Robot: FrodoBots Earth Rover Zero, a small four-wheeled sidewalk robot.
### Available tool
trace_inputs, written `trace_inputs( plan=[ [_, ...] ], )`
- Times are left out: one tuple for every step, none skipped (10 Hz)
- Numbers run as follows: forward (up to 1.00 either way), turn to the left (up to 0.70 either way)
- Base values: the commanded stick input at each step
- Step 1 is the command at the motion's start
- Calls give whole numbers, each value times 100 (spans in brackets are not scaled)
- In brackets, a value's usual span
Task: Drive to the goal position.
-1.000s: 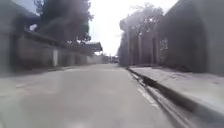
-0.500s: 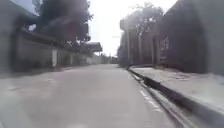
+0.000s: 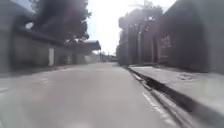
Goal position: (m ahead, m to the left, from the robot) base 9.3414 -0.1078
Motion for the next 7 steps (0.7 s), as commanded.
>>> trace_inputs(
  plan=[
    [100,0],
    [100,0],
    [100,0],
    [100,0],
    [100,0],
    [100,0],
    [100,0]
  ],
)
